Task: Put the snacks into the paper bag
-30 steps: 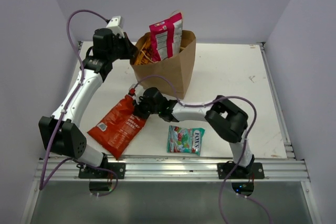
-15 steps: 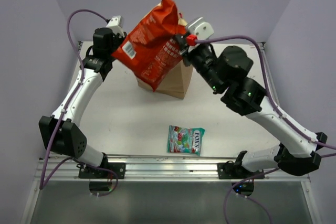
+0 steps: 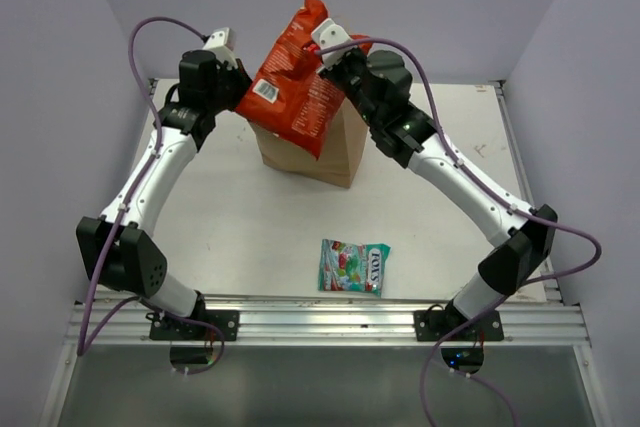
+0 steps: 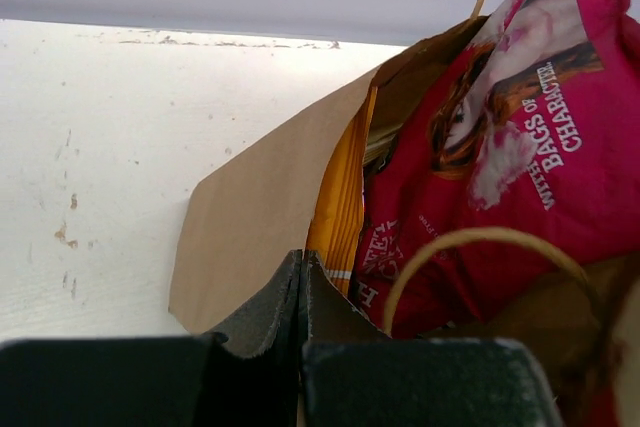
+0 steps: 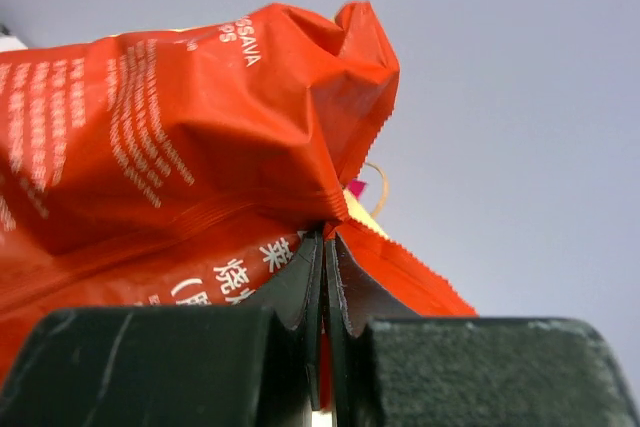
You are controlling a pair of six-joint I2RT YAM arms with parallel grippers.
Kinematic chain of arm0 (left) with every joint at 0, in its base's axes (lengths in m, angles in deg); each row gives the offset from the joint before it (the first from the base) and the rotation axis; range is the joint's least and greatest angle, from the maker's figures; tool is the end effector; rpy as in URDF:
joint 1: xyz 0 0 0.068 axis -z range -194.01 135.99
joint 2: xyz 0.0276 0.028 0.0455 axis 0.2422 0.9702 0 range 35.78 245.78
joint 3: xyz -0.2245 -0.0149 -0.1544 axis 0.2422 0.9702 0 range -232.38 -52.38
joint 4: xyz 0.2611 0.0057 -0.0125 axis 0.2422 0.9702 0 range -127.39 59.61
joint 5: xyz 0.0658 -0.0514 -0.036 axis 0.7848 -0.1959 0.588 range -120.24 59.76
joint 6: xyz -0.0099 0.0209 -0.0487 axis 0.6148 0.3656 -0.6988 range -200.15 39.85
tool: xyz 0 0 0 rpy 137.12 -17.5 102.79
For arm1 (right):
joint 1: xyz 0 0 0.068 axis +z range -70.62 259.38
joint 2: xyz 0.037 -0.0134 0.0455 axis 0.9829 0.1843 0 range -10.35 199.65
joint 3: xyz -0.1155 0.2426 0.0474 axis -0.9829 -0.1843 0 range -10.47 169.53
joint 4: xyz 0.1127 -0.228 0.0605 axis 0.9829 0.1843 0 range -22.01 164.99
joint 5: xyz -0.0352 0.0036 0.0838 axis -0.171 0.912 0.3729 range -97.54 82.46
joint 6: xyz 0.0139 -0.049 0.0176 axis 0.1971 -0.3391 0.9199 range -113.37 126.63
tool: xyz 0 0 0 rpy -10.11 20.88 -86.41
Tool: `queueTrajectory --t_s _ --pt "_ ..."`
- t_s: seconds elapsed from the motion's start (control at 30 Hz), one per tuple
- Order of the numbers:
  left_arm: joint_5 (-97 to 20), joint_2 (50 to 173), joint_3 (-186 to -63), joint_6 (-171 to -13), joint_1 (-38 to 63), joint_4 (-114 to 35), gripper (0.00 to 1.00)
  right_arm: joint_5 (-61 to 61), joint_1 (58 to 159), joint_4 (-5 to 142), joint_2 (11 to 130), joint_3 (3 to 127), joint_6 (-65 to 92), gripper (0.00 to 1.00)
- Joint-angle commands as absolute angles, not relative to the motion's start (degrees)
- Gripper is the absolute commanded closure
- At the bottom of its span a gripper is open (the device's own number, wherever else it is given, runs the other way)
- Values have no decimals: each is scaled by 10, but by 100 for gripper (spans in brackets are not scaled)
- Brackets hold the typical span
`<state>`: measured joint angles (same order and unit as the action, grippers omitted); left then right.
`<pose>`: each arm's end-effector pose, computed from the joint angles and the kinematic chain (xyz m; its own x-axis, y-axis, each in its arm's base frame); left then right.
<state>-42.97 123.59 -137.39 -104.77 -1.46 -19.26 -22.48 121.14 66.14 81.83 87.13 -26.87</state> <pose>0.3487 -0.0859 0.3865 -0.4889 -0.3075 -0.8164 0.2302 0.8572 -0.4607 0.2864 0.2433 0.4739 0.3285 -0.4215 -0.8453 -0.3255 0.7896 -0.5202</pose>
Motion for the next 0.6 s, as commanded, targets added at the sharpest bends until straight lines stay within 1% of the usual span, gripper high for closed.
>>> queueTrajectory --t_s 0.0,0.1,0.33,0.47,0.57 --pt "-387 1233 -1417 -1069 -10 -199 100 -194 1174 564 800 921 -279 100" --pt "-341 1226 -1418 -1079 -10 -185 100 -187 1162 577 807 969 -277 100" --pt "-338 1225 -1415 -1090 -10 -181 100 -149 1152 564 843 1061 -282 100" --pt "-335 1224 -1412 -1089 -10 -177 100 -131 1149 556 867 1081 -287 100" --pt "-336 1224 -1414 -1088 -10 -175 100 -109 1143 540 872 1064 -284 100"
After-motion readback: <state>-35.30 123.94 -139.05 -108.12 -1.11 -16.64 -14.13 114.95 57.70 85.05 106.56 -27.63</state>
